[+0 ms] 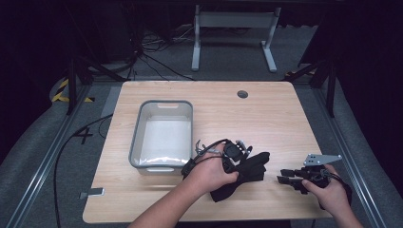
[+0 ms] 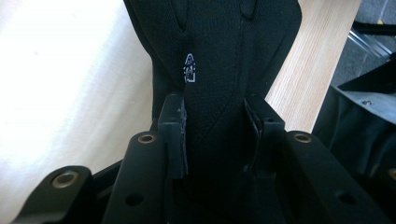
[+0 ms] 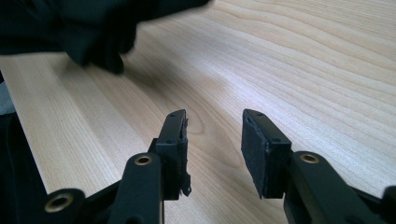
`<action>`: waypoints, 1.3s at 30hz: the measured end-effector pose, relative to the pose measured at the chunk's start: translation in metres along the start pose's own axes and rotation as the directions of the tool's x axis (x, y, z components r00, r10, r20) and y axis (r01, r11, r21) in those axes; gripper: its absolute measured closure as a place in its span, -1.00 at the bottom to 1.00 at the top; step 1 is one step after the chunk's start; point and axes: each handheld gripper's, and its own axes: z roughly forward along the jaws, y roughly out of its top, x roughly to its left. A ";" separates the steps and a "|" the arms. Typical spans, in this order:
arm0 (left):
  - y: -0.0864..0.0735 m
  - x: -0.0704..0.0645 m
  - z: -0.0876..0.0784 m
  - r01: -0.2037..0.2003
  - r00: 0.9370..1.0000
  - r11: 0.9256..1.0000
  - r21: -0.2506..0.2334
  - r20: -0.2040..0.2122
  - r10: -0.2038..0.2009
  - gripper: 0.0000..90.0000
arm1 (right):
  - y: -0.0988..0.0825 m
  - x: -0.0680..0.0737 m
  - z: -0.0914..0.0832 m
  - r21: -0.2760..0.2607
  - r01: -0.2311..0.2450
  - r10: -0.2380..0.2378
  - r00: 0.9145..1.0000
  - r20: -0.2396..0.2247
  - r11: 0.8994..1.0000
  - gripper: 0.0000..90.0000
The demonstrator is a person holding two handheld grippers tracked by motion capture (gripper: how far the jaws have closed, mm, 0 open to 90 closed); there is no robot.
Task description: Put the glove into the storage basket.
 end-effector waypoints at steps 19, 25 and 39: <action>0.000 0.015 -0.069 0.086 0.995 0.986 -0.142 -0.044 -0.093 0.43 | 0.007 0.000 0.008 0.005 0.003 -0.003 1.000 -0.020 1.000 0.35; -0.009 0.023 -0.087 0.123 0.989 0.978 -0.169 -0.058 -0.134 0.43 | 0.011 0.000 0.011 0.002 0.015 -0.015 0.999 -0.029 1.000 0.35; -0.037 0.044 -0.136 0.215 0.965 0.940 -0.266 -0.090 -0.246 0.43 | 0.023 0.002 0.021 0.000 0.043 -0.043 0.998 -0.049 0.999 0.34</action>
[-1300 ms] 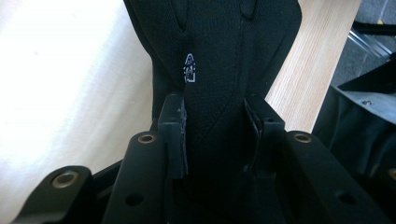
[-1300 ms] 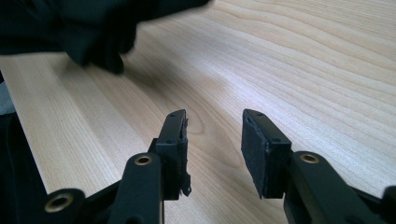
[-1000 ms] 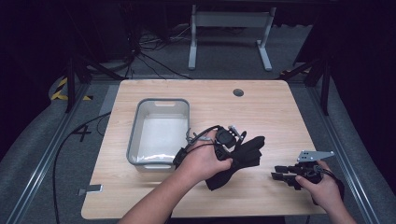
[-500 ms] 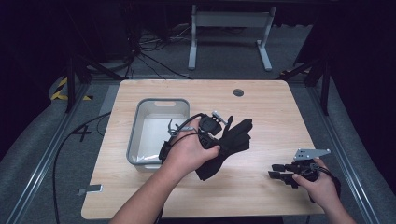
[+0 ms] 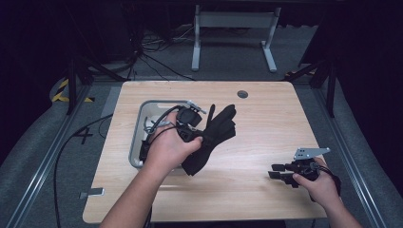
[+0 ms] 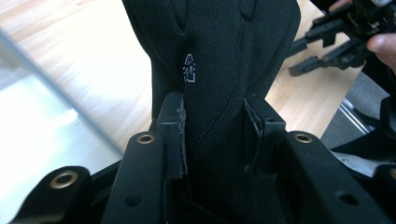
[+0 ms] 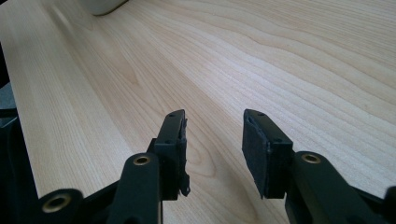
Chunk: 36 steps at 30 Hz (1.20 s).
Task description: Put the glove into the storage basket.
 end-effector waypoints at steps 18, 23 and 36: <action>-0.006 0.066 -0.011 0.177 0.957 0.984 -0.012 -0.232 -0.175 0.42 | -0.006 0.004 -0.010 -0.012 -0.010 0.010 0.999 0.035 1.000 0.34; -0.010 0.080 -0.009 0.224 0.940 0.974 -0.026 -0.257 -0.223 0.42 | -0.009 0.003 -0.012 -0.006 -0.015 0.015 0.999 0.042 1.000 0.34; -0.021 0.109 0.012 0.352 0.902 0.936 -0.020 -0.260 -0.345 0.42 | -0.011 0.004 -0.011 0.000 -0.013 0.013 0.999 0.038 1.000 0.33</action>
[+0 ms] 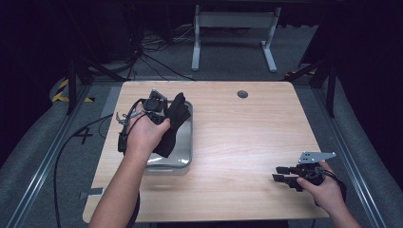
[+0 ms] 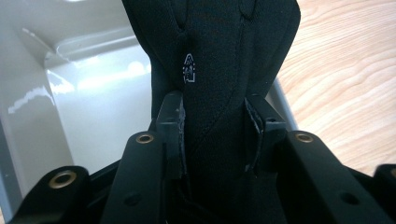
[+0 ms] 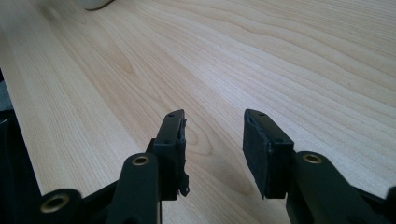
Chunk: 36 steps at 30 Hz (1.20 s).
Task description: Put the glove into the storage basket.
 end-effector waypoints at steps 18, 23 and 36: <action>-0.011 0.015 0.045 0.107 0.994 0.990 0.088 -0.044 -0.104 0.41 | 0.000 0.002 0.004 0.008 0.021 -0.020 1.000 -0.017 1.000 0.31; -0.014 0.018 0.050 0.129 0.991 0.986 0.102 -0.060 -0.123 0.40 | 0.001 0.002 0.004 0.011 0.019 -0.019 1.000 -0.019 1.000 0.31; -0.017 0.023 0.064 0.133 0.986 0.984 0.115 -0.112 -0.120 0.21 | 0.004 0.002 0.008 0.010 0.028 -0.027 0.999 -0.032 1.000 0.29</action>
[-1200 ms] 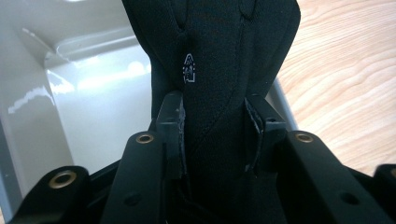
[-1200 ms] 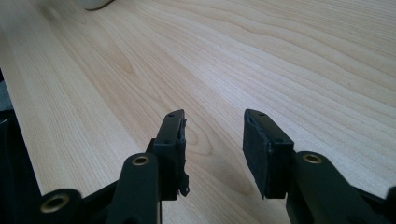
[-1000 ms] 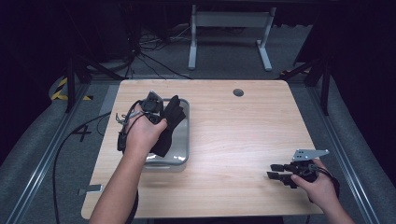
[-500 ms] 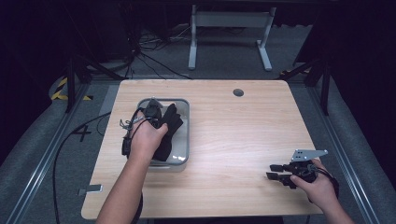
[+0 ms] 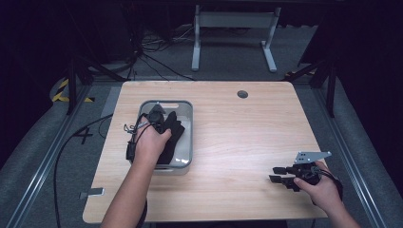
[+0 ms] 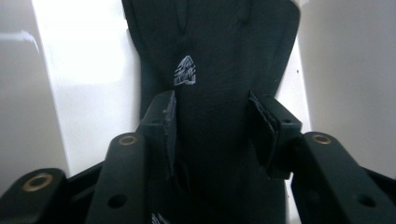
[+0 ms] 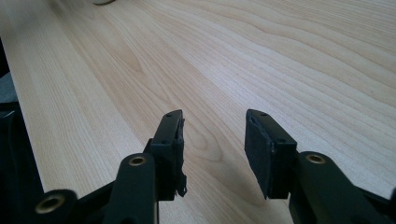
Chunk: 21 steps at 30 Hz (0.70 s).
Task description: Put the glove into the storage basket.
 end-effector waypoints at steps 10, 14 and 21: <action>-0.002 -0.005 -0.023 -0.049 0.999 0.995 -0.089 0.009 0.050 0.03 | 0.006 -0.001 0.004 0.000 0.014 -0.014 1.000 -0.011 1.000 0.28; -0.004 -0.014 -0.034 -0.096 0.994 0.985 -0.141 0.037 0.102 -0.02 | 0.008 -0.001 0.005 -0.003 0.021 -0.021 1.000 -0.009 1.000 0.27; -0.013 -0.035 -0.059 -0.169 0.973 0.958 -0.233 0.114 0.199 -0.06 | 0.009 -0.005 0.005 -0.009 0.017 -0.017 1.000 -0.003 1.000 0.25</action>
